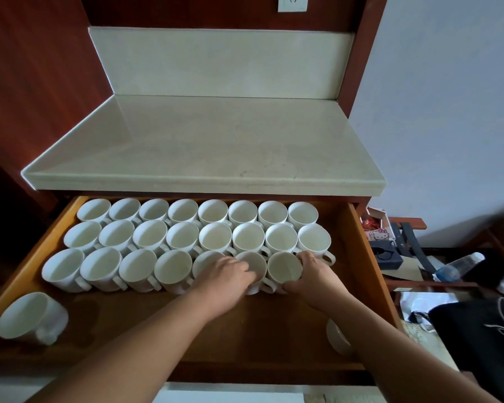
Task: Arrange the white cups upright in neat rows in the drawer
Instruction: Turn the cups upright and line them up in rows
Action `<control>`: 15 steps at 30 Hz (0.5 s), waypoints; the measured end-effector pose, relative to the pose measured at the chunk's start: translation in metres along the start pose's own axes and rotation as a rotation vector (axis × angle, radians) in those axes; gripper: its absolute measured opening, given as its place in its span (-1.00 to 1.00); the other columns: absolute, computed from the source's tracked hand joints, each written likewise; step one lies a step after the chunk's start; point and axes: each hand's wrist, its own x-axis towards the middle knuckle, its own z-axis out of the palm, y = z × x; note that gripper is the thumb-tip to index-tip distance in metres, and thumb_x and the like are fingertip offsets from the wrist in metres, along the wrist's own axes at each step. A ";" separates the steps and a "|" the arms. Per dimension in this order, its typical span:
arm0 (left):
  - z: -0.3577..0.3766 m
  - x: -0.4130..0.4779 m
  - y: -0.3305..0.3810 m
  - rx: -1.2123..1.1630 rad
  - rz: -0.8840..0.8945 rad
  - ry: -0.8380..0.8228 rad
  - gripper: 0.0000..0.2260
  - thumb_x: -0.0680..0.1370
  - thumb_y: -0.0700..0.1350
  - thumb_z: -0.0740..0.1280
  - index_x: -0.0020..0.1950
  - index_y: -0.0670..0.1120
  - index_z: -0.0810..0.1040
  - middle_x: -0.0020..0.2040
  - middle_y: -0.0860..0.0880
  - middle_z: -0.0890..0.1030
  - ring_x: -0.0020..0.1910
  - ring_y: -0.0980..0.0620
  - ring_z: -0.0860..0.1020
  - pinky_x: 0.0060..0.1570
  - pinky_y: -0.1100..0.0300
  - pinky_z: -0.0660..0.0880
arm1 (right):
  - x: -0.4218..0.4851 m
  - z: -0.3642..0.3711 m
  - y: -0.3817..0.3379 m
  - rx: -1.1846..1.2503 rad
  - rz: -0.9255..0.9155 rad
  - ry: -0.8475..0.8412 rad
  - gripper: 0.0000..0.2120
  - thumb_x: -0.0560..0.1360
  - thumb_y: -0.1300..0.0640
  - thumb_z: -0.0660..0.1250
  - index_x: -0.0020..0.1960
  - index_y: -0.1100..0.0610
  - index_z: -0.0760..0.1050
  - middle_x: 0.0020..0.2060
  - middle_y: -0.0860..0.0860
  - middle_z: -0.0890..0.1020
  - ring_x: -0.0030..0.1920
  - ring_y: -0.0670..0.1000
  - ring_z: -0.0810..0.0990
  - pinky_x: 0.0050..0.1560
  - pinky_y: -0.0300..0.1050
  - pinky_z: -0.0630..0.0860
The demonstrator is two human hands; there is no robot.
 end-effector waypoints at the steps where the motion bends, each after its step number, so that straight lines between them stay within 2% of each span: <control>1: 0.000 0.000 0.000 -0.003 -0.008 -0.006 -0.94 0.48 -0.06 0.43 -0.13 -0.03 0.60 -0.27 -0.05 0.53 -0.23 -0.16 0.59 -0.21 0.02 0.53 | 0.000 0.000 0.000 -0.002 0.003 -0.002 -0.31 0.35 -0.09 0.56 0.36 0.10 0.37 0.19 0.02 0.57 0.16 0.02 0.55 0.09 -0.11 0.49; 4: -0.006 0.002 0.007 -0.013 -0.042 -0.023 -0.96 0.50 -0.12 0.39 -0.08 -0.05 0.61 -0.21 -0.08 0.55 -0.15 -0.20 0.60 -0.14 0.00 0.50 | 0.000 -0.002 0.001 -0.001 0.002 -0.035 -0.29 0.35 -0.11 0.55 0.39 0.09 0.36 0.22 0.02 0.57 0.17 0.02 0.55 0.08 -0.12 0.49; 6: -0.010 0.002 0.012 -0.018 -0.096 -0.032 -0.88 0.53 -0.09 0.36 0.03 -0.07 0.61 -0.08 -0.09 0.58 0.00 -0.19 0.59 -0.04 0.00 0.49 | 0.000 -0.012 0.001 -0.023 -0.012 -0.055 -0.28 0.40 -0.13 0.51 0.44 0.09 0.35 0.25 0.03 0.58 0.21 0.03 0.56 0.10 -0.12 0.49; 8: -0.015 0.005 0.018 -0.013 -0.111 0.001 -0.75 0.56 0.02 0.37 0.16 -0.08 0.59 0.08 -0.07 0.56 0.15 -0.13 0.54 0.07 -0.01 0.49 | 0.000 -0.035 0.003 -0.045 -0.003 -0.020 -0.38 0.48 -0.11 0.43 0.46 0.07 0.36 0.26 0.03 0.59 0.22 0.05 0.57 0.11 -0.10 0.49; 10: -0.017 0.014 0.025 -0.066 -0.081 0.044 -0.64 0.57 0.08 0.36 0.29 -0.06 0.56 0.16 -0.04 0.54 0.20 -0.09 0.50 0.14 0.00 0.51 | -0.003 -0.066 0.010 -0.122 -0.001 -0.007 -0.48 0.53 -0.05 0.37 0.45 0.04 0.40 0.26 -0.01 0.60 0.18 0.01 0.58 0.04 -0.15 0.48; 12: -0.020 0.028 0.035 -0.140 -0.038 0.066 -0.65 0.58 0.07 0.35 0.32 -0.03 0.56 0.19 -0.01 0.55 0.21 -0.05 0.49 0.16 0.02 0.50 | -0.009 -0.089 0.019 -0.285 -0.036 -0.120 -0.53 0.52 0.01 0.39 0.41 0.00 0.46 0.18 -0.05 0.63 0.08 -0.05 0.59 -0.04 -0.21 0.49; 13: -0.021 0.035 0.041 -0.170 -0.010 0.068 -0.67 0.58 0.06 0.35 0.30 -0.02 0.57 0.19 0.01 0.56 0.21 -0.03 0.50 0.17 0.04 0.49 | -0.014 -0.094 0.023 -0.369 -0.050 -0.219 -0.52 0.51 0.01 0.43 0.41 -0.02 0.47 0.17 -0.06 0.63 0.07 -0.05 0.60 0.01 -0.18 0.53; 15: -0.020 0.048 0.055 -0.190 0.035 0.057 -0.76 0.59 0.04 0.35 0.22 0.00 0.57 0.17 0.03 0.57 0.19 -0.02 0.52 0.14 0.09 0.45 | -0.025 -0.093 0.029 -0.552 -0.075 -0.427 -0.44 0.48 -0.03 0.49 0.43 -0.03 0.44 0.25 -0.04 0.58 0.22 0.01 0.57 0.21 -0.05 0.53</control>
